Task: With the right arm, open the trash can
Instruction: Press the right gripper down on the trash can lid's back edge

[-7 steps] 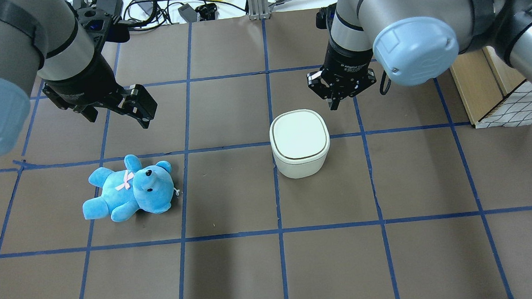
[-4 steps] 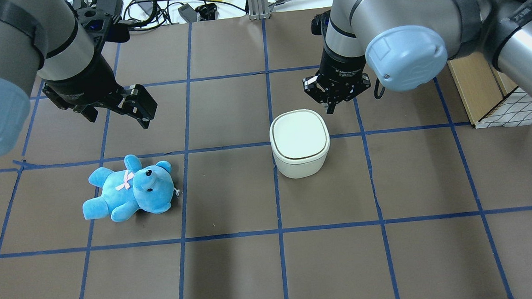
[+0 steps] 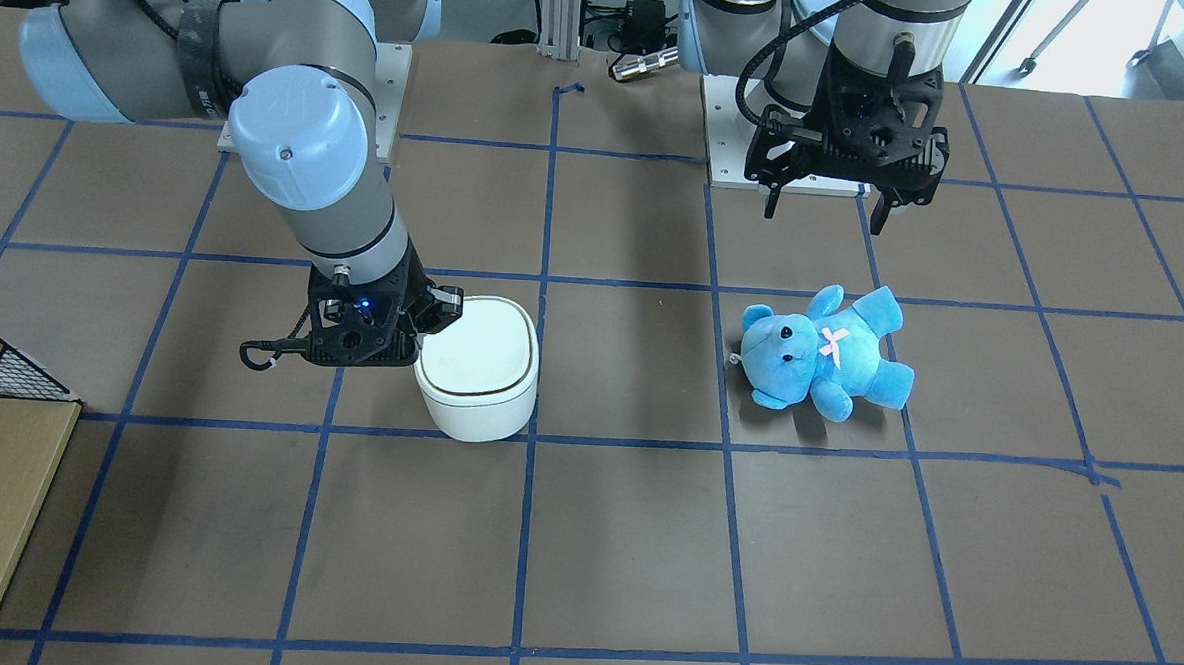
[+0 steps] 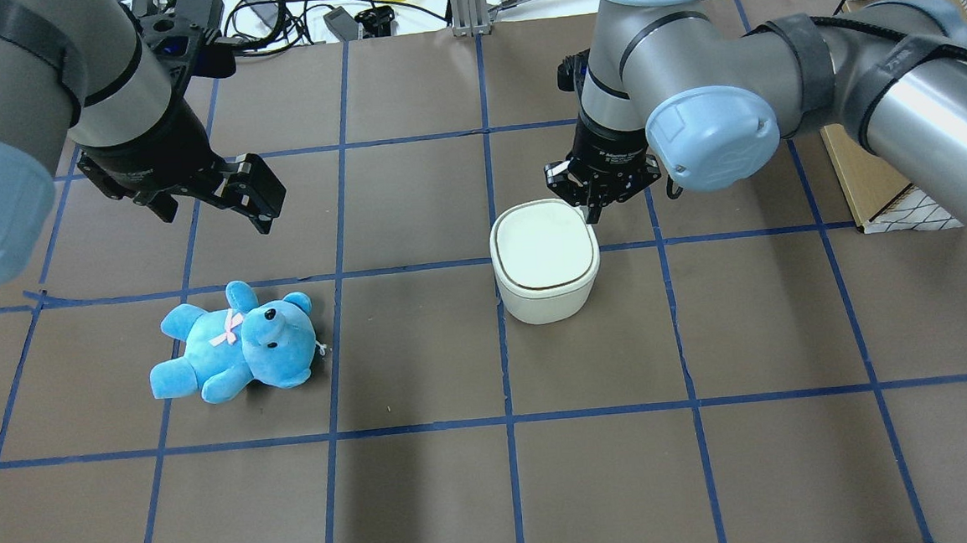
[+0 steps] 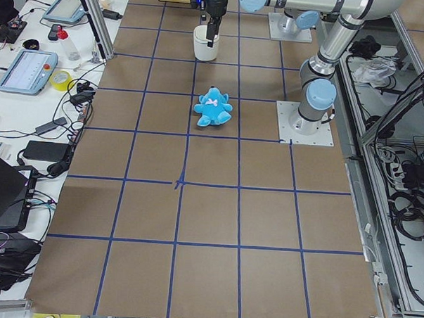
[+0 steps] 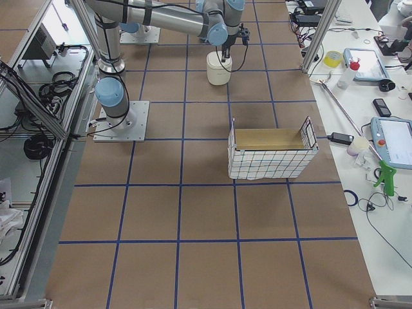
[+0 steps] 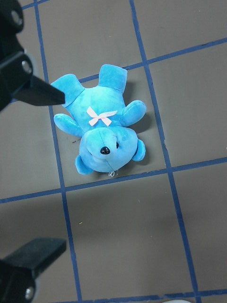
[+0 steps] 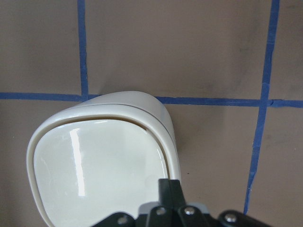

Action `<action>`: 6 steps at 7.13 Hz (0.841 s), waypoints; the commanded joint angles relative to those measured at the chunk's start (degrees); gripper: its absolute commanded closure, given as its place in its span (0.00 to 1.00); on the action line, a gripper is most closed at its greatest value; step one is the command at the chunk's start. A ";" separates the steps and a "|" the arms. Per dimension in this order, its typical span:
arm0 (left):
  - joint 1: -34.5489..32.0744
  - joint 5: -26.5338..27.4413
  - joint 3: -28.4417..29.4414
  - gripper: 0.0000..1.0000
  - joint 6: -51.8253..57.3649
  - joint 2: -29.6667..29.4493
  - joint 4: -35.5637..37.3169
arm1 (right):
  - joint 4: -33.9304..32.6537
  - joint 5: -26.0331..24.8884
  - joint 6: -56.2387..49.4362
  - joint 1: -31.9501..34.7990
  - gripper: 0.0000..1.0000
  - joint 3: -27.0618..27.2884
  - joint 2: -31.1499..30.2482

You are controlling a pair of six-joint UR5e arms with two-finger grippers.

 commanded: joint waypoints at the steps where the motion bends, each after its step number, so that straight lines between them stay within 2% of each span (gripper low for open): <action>1: 0.00 0.00 0.00 0.00 0.00 0.00 0.00 | -0.92 0.00 -0.24 0.00 1.00 1.36 0.04; 4: 0.00 0.00 0.00 0.00 0.00 0.00 0.00 | -1.53 0.53 -0.42 0.18 1.00 1.72 0.12; 6: 0.00 0.00 0.08 0.00 0.00 0.00 0.00 | -2.14 3.33 -0.51 0.18 1.00 1.81 0.21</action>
